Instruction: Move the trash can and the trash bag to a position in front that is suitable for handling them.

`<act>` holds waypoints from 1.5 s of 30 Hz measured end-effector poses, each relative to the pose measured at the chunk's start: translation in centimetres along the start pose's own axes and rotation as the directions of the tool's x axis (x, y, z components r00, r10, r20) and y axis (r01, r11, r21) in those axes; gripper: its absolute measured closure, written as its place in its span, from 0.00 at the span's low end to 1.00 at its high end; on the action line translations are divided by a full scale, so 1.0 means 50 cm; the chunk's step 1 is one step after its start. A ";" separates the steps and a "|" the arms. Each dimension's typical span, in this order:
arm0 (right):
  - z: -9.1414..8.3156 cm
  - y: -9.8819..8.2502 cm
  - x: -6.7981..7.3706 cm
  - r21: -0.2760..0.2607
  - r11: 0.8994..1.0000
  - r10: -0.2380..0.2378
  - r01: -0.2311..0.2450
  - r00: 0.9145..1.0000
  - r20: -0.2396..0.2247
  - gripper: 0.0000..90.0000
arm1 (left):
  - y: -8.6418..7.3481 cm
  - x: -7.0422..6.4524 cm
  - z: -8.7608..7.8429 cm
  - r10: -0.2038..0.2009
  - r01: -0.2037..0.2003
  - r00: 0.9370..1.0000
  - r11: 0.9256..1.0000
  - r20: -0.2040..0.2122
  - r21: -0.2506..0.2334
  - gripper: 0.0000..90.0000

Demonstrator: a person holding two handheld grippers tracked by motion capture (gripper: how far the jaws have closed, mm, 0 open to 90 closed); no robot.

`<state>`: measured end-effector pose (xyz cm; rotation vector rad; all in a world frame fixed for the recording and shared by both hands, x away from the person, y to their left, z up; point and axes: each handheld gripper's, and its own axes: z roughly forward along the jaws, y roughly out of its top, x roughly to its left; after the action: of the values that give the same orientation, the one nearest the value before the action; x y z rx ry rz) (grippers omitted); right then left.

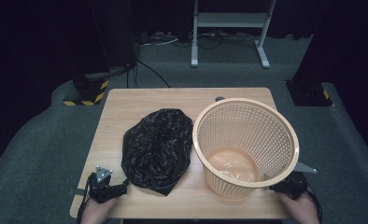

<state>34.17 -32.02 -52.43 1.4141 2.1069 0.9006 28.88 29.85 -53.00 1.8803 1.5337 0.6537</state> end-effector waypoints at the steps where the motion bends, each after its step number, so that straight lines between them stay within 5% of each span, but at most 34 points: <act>1: 0.000 0.000 0.000 0.000 1.000 0.002 -0.002 1.000 0.002 0.13 | 0.000 0.000 0.000 0.000 0.000 1.000 1.000 -0.001 0.000 0.10; 21: -0.002 -0.002 0.003 -0.001 1.000 0.007 -0.007 1.000 0.012 0.14 | 0.000 -0.001 0.000 0.005 -0.005 1.000 1.000 0.006 0.000 0.10; 26: -0.012 -0.005 0.009 -0.047 0.998 -0.034 0.035 0.999 0.021 0.16 | 0.000 -0.001 0.000 0.010 -0.011 1.000 1.000 0.012 0.002 0.09; 36: -0.045 0.001 0.007 -0.123 0.992 -0.022 0.024 1.000 0.019 0.14 | 0.000 -0.002 0.000 0.010 -0.010 1.000 1.000 0.008 0.003 0.09; 45: -0.089 0.026 0.001 -0.219 0.976 0.004 0.004 0.999 0.040 0.14 | 0.000 -0.002 0.001 0.011 -0.011 1.000 1.000 0.012 0.005 0.08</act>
<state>31.97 -32.83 -48.45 1.3075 1.9117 1.0595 28.90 29.76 -53.01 1.8941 1.5201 0.6427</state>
